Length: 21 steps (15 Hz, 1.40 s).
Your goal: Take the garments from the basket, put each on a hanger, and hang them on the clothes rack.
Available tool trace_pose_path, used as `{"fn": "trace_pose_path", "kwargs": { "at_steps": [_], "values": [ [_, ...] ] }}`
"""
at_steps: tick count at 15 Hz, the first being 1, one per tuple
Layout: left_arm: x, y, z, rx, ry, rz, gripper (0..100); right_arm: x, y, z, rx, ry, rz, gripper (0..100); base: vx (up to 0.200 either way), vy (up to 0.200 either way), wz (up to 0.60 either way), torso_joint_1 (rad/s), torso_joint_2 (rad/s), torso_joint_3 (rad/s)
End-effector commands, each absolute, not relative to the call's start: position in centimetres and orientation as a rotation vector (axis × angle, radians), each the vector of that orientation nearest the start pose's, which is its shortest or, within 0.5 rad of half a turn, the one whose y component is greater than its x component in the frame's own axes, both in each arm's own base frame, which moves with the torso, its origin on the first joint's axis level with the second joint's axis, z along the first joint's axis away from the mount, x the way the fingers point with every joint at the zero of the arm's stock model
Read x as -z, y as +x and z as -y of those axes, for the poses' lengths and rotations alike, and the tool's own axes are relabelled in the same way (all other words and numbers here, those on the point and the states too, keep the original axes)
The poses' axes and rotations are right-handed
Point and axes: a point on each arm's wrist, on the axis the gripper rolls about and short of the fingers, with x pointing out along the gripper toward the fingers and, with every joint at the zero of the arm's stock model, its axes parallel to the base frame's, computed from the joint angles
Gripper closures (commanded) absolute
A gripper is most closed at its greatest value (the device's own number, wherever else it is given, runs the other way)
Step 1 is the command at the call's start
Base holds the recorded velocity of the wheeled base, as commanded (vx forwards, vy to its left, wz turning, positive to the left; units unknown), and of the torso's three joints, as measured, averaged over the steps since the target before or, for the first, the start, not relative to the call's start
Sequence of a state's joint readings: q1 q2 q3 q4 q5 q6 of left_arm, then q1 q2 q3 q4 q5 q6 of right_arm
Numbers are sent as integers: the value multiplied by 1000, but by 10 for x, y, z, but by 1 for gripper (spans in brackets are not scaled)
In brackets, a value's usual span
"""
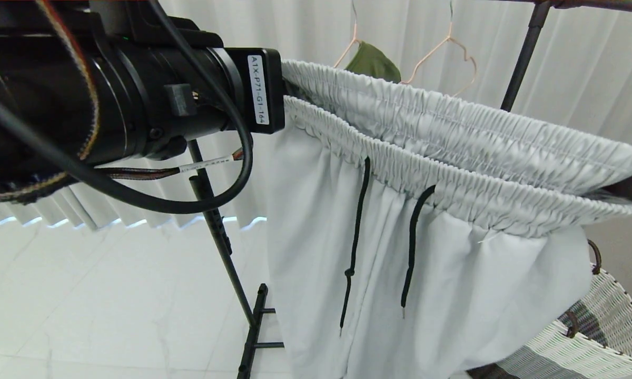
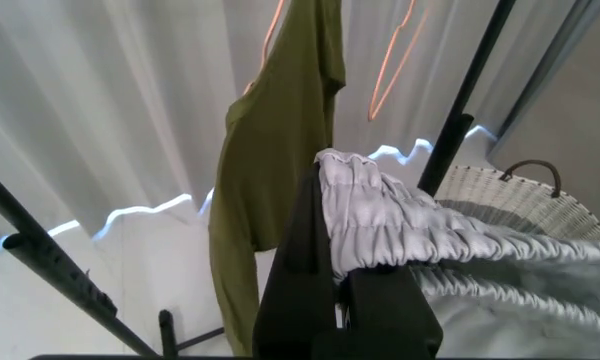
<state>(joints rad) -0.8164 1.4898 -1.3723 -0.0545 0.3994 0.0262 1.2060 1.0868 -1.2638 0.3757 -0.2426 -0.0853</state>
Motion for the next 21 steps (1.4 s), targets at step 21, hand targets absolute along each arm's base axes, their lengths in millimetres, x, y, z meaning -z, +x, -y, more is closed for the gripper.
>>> {"fn": "trace_pose_path", "kwargs": {
  "at_steps": [21],
  "values": [
    [-343, 63, 125, 770, 185, -160, 100, -340, 160, -190, -646, -89, 38, 100, 0, 0, 0, 0, 0, 0]
  ]
}}
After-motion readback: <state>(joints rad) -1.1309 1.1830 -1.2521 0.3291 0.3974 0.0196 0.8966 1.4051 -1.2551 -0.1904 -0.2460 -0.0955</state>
